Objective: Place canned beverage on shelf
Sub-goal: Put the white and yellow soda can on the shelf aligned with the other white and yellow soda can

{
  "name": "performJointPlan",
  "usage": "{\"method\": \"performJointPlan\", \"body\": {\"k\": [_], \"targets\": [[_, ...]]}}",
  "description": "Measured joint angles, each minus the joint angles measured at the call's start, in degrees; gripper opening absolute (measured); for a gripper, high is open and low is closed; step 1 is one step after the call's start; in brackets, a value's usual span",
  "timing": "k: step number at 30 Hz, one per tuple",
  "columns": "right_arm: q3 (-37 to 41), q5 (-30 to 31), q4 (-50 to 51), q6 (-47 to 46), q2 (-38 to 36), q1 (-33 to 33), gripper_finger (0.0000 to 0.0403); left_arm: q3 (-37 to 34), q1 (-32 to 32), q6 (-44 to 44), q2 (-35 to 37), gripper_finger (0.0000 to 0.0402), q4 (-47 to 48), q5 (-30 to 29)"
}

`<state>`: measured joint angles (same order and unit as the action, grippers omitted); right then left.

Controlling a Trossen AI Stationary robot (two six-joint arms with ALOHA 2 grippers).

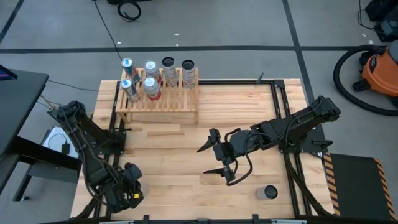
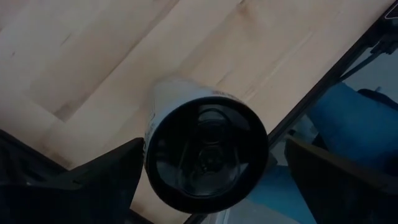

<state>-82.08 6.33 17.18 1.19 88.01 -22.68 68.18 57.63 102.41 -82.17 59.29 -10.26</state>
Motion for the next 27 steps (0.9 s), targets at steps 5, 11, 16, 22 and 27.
{"method": "performJointPlan", "body": {"k": [5, 11, 16, 22, 27], "targets": [[0.0, 0.0, 0.0, 0.0, 0.0, 0.0, 0.0375, 0.0, -0.1, -0.9, 0.0, 0.0389, 0.0, 0.0], [0.0, 0.0, 0.1, 0.0, 0.0, 0.0, 0.0375, 0.0, -0.1, -1.3, 0.0, 0.0389, -0.1, 0.0], [0.0, 0.0, 0.1, 0.0, 0.0, 0.0, 0.0375, 0.0, -0.1, -1.2, 0.0, 0.0389, 1.1, 0.0], [0.0, 0.2, 0.1, -0.2, 0.0, 0.0, 0.0375, 0.0, -0.8, -1.1, -0.4, 0.0389, 1.7, 0.0], [0.0, 1.6, 0.1, -0.2, 0.0, 0.0, 0.0375, 0.0, -1.6, -2.4, -2.7, 0.0387, 1.7, 3.3]]}}
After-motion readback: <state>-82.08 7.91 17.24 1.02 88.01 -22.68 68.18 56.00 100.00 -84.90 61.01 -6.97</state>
